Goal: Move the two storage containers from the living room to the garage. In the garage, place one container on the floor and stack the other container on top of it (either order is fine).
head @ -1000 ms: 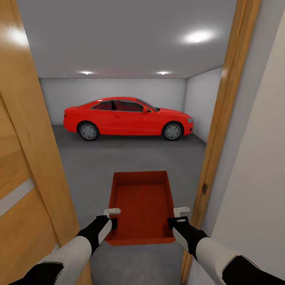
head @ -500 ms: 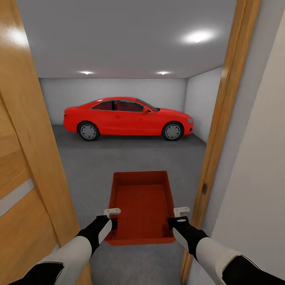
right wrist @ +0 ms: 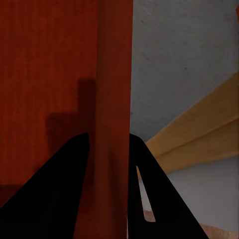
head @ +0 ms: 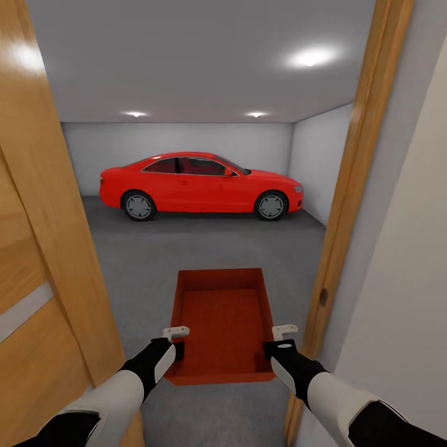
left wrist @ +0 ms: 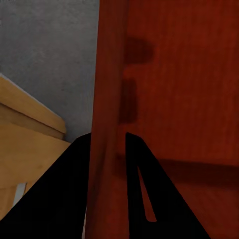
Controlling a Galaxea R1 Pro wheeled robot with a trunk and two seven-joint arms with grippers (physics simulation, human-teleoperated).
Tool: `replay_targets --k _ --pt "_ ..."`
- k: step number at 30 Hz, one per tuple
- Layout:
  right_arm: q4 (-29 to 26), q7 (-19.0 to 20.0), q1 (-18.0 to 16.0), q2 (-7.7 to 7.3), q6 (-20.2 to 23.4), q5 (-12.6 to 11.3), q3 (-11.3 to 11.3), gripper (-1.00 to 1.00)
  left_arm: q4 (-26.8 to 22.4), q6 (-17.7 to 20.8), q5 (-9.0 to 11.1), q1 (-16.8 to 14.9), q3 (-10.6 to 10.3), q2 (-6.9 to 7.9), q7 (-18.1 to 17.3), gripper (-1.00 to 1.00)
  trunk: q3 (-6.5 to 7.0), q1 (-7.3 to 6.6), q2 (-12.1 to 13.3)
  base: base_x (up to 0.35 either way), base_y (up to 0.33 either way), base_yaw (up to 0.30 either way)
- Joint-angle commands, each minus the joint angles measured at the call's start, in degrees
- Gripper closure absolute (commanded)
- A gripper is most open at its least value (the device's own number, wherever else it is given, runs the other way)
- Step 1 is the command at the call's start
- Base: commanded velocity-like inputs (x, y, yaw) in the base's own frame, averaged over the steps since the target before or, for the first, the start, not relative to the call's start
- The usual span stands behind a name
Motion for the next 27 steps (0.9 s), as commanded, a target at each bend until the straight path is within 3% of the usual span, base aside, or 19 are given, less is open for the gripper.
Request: replay_targets --k 1,11,27 --pt "0.03 -0.47 -0.01 -0.05 0.38 -1.43 1.13 1.00 -0.28 -0.13 -2.18 -0.01 -0.26 0.34 0.74 1.00 -0.02 0.03 -0.05 0.033 0.029 0.000" --pt "0.03 -0.48 0.00 -0.05 0.38 -1.42 1.13 1.00 -0.28 -0.13 -2.18 -0.01 -0.26 0.30 0.82 1.00 -0.02 0.03 -0.05 0.019 0.005 0.000" --pt "0.03 -0.46 0.02 -0.05 0.38 -1.45 1.12 1.00 -0.29 -0.13 -2.18 -0.01 -0.21 0.31 0.83 1.00 -0.02 0.03 -0.05 0.301 0.000 0.000"
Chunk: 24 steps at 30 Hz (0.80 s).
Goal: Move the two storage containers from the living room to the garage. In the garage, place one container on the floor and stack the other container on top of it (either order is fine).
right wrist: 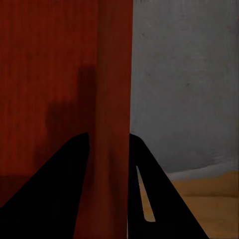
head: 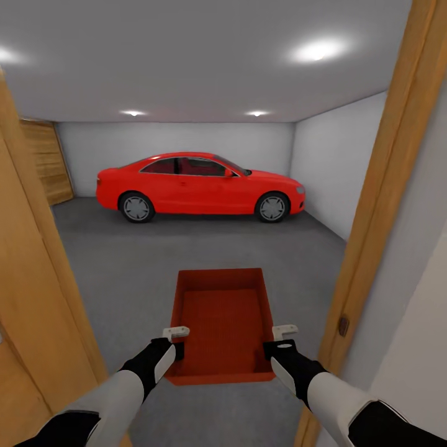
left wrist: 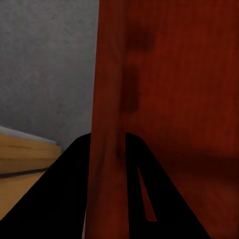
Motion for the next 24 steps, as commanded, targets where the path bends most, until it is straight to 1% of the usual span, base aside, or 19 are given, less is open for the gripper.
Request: replay_targets --k 1,14,19,24 --pt "0.03 -0.47 -0.02 -0.05 0.38 -1.45 1.15 1.00 -0.27 -0.18 -2.14 -0.01 -0.19 0.32 0.85 1.00 -0.02 0.05 -0.04 0.322 0.000 0.000" --pt "0.03 -0.47 -0.04 -0.06 0.38 -1.41 1.15 1.00 -0.26 -0.18 -2.14 -0.01 -0.14 0.39 0.85 1.00 -0.02 0.05 -0.04 0.323 0.006 0.000" --pt "0.03 -0.48 -0.01 -0.05 0.38 -1.41 1.15 1.00 -0.26 -0.18 -2.14 -0.01 -0.15 0.39 0.85 1.00 -0.02 0.05 -0.04 0.317 0.072 0.000" --pt "0.03 -0.47 -0.01 -0.05 0.38 -1.42 1.15 1.00 -0.27 -0.18 -2.14 -0.01 -0.16 0.33 0.85 1.00 -0.02 0.05 -0.04 0.284 0.145 0.000"
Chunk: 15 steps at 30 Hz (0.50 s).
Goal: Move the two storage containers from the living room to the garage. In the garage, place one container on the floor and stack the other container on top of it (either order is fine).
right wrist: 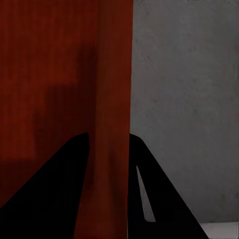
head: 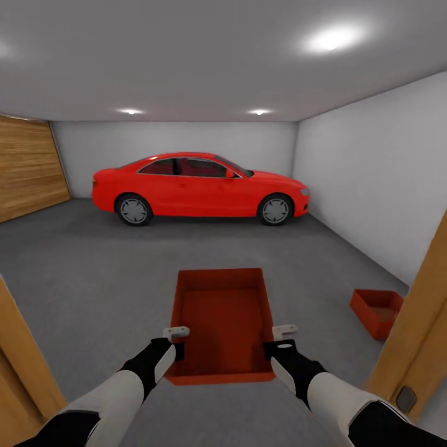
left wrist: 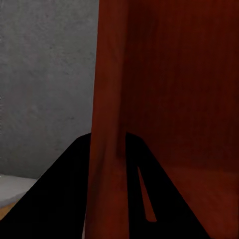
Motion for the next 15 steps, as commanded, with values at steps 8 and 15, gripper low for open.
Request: replay_targets --k 8,15 --pt "0.03 -0.47 0.00 -0.05 0.38 -1.44 1.16 1.00 -0.35 -0.16 -2.14 -0.01 -0.19 0.31 1.31 1.00 -0.02 0.04 -0.05 0.047 0.012 0.000" --pt "0.03 -0.47 -0.02 -0.05 0.38 -1.45 1.16 1.00 -0.35 -0.20 -2.14 -0.01 -0.24 0.31 1.35 1.00 -0.02 0.04 -0.05 0.222 0.000 0.000"
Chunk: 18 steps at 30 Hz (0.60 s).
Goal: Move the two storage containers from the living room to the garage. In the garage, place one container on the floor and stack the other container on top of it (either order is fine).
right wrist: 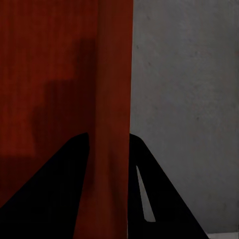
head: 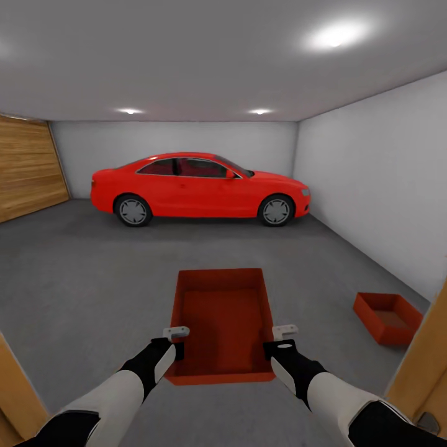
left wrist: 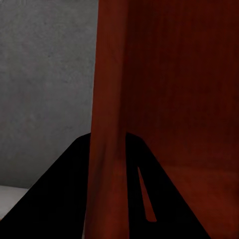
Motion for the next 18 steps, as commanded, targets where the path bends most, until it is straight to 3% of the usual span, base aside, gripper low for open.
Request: replay_targets --k 1,18 --pt "0.03 -0.46 0.03 -0.05 0.37 -1.45 1.18 1.00 -0.28 -0.30 -1.93 -0.02 -0.29 0.29 1.52 1.00 -0.02 0.05 -0.04 0.313 0.000 0.000" --pt "0.03 -0.46 0.03 -0.05 0.37 -1.45 1.18 1.00 -0.03 -1.87 -1.97 -0.02 -0.32 0.29 1.04 1.00 -0.02 0.05 -0.04 0.322 0.000 0.000"
